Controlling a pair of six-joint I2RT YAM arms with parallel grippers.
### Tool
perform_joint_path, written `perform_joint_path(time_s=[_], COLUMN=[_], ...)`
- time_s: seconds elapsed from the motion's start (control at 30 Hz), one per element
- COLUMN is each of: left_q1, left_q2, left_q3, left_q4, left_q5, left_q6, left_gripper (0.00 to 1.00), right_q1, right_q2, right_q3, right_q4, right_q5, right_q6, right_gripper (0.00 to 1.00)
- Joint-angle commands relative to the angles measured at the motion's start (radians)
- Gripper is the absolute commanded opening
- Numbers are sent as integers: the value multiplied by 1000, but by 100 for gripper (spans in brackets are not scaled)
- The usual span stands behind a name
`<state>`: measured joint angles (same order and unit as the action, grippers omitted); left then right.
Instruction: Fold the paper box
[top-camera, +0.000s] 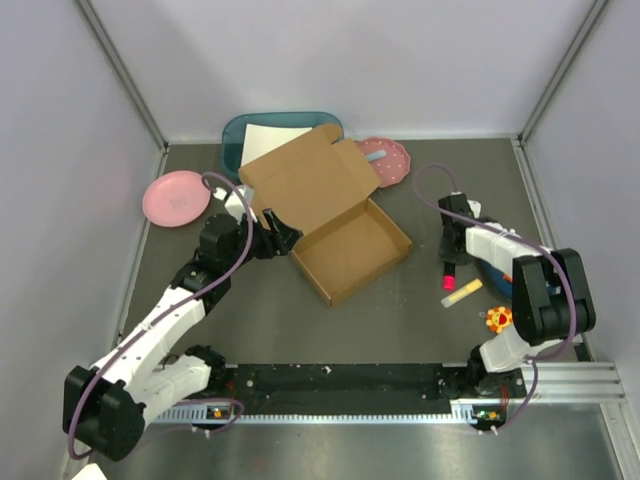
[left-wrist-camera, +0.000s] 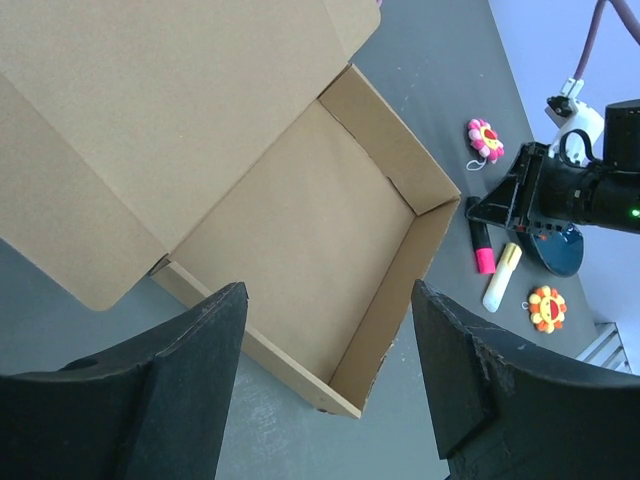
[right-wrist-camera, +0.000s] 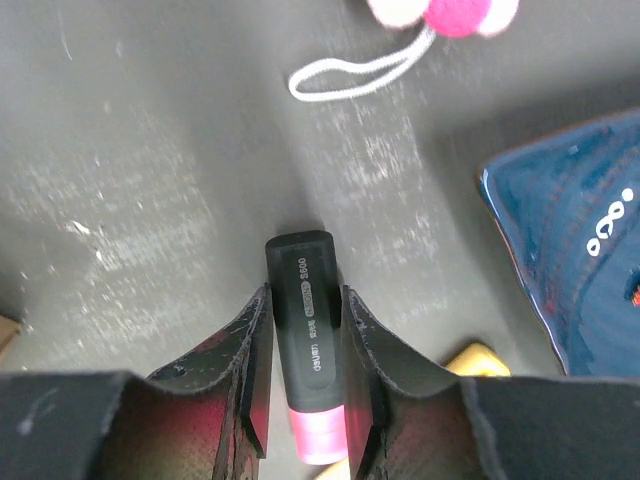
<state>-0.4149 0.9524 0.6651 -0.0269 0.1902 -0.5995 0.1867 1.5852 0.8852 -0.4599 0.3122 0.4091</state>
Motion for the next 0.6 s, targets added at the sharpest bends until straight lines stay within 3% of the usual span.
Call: perform_joint_path(time_s=[0.0, 0.1, 0.3, 0.43, 0.57], left_q1=[-1, -1, -1, -1, -1], left_q2=[5, 8, 19, 25, 20], left_q3=[8, 13, 28, 40, 42], left_q4=[31, 31, 31, 31, -1], left_q5=[-8, -18, -46, -48, -51], left_q6=[17, 23, 32, 26, 15], left_gripper=[72, 72, 72, 72, 72], right_q1=[-3, 11, 103, 206, 327], right_q2=[-159, -325, -464, -409, -222], right_q3=[-29, -16, 165, 280, 374], right_q4=[-32, -51, -180, -177, -122], right_q5=[-4, -25, -36, -142, -168], right_q6=[36, 37, 48, 82, 88], right_gripper=[14, 13, 12, 13, 12])
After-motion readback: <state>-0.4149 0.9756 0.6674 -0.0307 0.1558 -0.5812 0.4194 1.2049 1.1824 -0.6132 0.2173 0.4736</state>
